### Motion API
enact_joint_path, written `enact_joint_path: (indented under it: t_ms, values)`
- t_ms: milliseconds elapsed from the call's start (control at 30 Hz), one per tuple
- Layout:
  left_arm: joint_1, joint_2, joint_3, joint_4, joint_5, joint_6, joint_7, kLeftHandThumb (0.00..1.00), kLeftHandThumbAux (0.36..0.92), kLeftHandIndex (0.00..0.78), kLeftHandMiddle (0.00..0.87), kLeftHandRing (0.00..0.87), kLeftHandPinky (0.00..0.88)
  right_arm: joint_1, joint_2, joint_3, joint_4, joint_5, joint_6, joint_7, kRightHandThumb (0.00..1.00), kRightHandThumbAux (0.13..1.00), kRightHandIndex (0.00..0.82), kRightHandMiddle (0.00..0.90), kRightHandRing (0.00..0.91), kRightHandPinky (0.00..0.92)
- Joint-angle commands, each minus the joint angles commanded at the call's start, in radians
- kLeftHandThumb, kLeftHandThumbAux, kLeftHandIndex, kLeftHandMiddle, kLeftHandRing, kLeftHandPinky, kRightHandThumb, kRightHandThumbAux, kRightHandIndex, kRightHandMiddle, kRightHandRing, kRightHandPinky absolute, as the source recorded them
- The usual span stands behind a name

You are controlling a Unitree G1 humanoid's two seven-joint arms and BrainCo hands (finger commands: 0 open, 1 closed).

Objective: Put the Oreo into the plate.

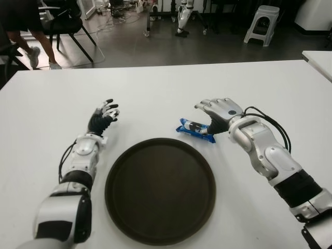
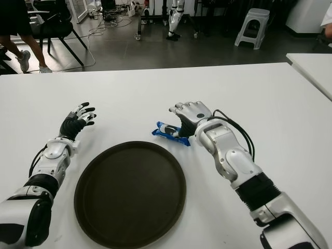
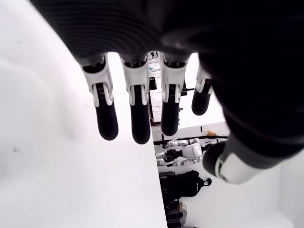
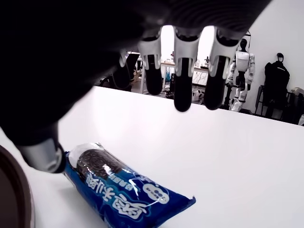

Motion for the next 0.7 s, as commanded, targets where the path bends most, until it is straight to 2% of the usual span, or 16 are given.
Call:
enact_joint_path:
  t_ms: [100,267,400,700]
  values:
    - [-0.001,0.0,0.002,0.004,-0.002,-0.004,-0.001,0.077,0.641,0.134,0.218,0.228,0.262,0.001,0.006,-0.005,-0.001,0.006,0.009,0.003,0.221,0.659,0.049,0.139,0.147,0.197]
    - [-0.001,-0.001,0.003,0.009,-0.002,-0.012,-0.002,0.082,0.627,0.129,0.216,0.23,0.264,0.005,0.012,-0.009,-0.009,0.008,0.02,0.004,0.081,0.772,0.061,0.126,0.137,0.175]
    - [-0.002,0.0,-0.001,0.009,0.001,-0.013,-0.002,0.082,0.621,0.12,0.21,0.219,0.253,0.009,0.017,-0.017,-0.025,0.022,0.027,0.015,0.019,0.816,0.065,0.097,0.105,0.122]
    - [-0.003,0.001,-0.001,0.012,0.002,-0.012,-0.002,0.084,0.612,0.122,0.216,0.224,0.264,0.01,0.028,-0.028,-0.031,0.044,0.045,0.036,0.0,0.841,0.06,0.077,0.073,0.07]
